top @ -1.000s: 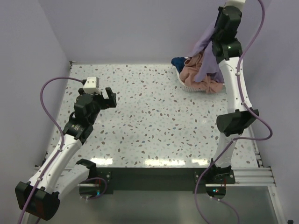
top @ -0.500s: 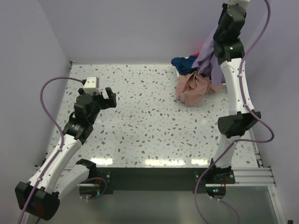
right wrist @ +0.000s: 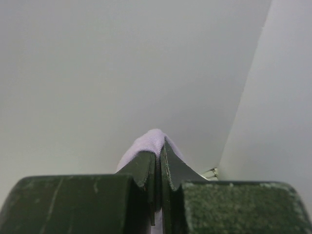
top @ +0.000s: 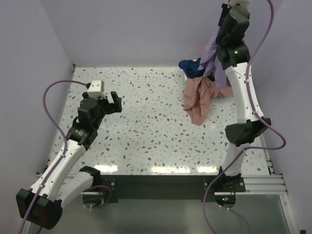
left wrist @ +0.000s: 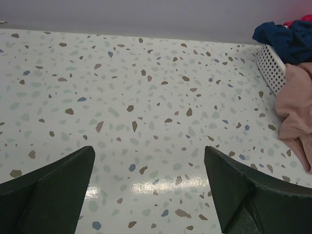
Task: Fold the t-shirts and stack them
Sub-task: Move the tshirt to the center of the board
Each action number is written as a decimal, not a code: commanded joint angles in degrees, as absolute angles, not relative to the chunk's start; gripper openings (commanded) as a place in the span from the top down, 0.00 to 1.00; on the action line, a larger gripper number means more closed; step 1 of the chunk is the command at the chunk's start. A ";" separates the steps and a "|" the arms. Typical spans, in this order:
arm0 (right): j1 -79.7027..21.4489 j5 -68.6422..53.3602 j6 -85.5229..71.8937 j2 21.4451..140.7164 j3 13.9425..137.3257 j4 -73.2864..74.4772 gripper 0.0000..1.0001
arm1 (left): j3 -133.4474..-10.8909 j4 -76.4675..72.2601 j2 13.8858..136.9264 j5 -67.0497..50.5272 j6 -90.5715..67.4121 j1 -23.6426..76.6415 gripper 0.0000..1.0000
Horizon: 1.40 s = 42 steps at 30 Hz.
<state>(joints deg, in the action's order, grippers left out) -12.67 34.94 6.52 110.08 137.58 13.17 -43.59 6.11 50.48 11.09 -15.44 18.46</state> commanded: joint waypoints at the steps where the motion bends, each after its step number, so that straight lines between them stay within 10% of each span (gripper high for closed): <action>1: -16.17 31.65 8.09 101.00 140.20 5.64 1.00 | -44.65 5.01 50.62 10.72 -15.56 18.63 0.00; 24: -19.24 -7.11 -19.86 89.21 136.77 5.10 1.00 | -45.09 5.36 49.31 11.08 -15.38 18.63 0.00; 42: -48.25 3.43 -11.67 87.54 113.85 14.14 1.00 | -45.44 5.45 48.16 14.06 -15.29 18.63 0.00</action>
<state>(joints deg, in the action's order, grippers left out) -45.41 -0.34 -12.67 88.88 116.60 13.37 -43.59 6.11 49.36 12.40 -15.44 18.46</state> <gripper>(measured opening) 0.029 0.997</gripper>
